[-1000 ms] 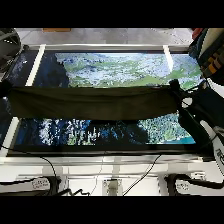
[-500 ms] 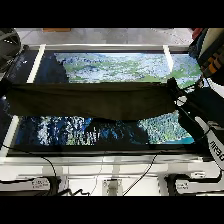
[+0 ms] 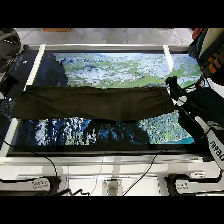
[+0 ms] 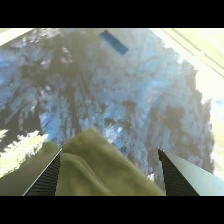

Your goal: Fold the clothes and pants, and hang the long-sleeved shirts on hangers.

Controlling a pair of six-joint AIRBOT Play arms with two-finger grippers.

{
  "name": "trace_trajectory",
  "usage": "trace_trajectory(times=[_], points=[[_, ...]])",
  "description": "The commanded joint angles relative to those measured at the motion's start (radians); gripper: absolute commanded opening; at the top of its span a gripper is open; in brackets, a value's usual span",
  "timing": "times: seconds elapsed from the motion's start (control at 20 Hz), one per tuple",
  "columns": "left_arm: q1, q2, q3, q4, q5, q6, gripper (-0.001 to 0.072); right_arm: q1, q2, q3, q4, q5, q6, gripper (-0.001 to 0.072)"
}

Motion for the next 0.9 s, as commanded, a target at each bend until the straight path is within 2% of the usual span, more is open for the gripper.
trace_trajectory(times=[0.0, 0.1, 0.15, 0.25, 0.35, 0.45, 0.5, 0.6, 0.7, 0.8, 0.85], points=[[-0.006, 0.046, 0.001, 0.005, 0.007, 0.007, 0.0704, 0.001, 0.021, 0.000, -0.012, 0.023, -0.004, 0.0687], [0.013, 0.098, 0.000, 0.005, -0.025, 0.007, 0.0703, 0.001, 0.047, 0.000, -0.013, 0.057, -0.004, 0.0687], [0.036, 0.132, 0.000, 0.005, -0.094, 0.007, 0.0699, 0.001, 0.063, 0.000, -0.013, 0.076, -0.007, 0.0687], [0.118, 0.193, 0.000, 0.005, -0.288, 0.002, 0.0695, 0.000, 0.096, 0.000, -0.017, 0.109, -0.057, 0.0687], [0.253, 0.231, -0.001, 0.006, -0.549, -0.039, 0.0611, -0.002, 0.127, 0.000, -0.031, 0.137, -0.128, 0.0687], [0.376, 0.230, -0.026, 0.008, -0.765, -0.039, 0.0611, -0.006, 0.156, 0.000, -0.032, 0.185, -0.186, 0.0687], [0.429, 0.230, -0.065, 0.008, -0.816, -0.039, 0.0611, -0.006, 0.167, 0.000, -0.032, 0.210, -0.203, 0.0687], [0.494, 0.230, -0.167, -0.006, -0.795, -0.038, 0.0629, -0.006, 0.182, 0.000, -0.032, 0.254, -0.214, 0.0687], [0.509, 0.225, -0.274, -0.043, -0.687, -0.019, 0.0649, -0.006, 0.186, 0.000, -0.031, 0.282, -0.214, 0.0687], [0.497, 0.190, -0.332, -0.116, -0.611, 0.063, 0.0652, -0.006, 0.186, 0.000, -0.030, 0.299, -0.213, 0.0687], [0.487, 0.157, -0.335, -0.172, -0.594, 0.113, 0.0689, -0.006, 0.187, 0.000, -0.026, 0.301, -0.213, 0.0687]])
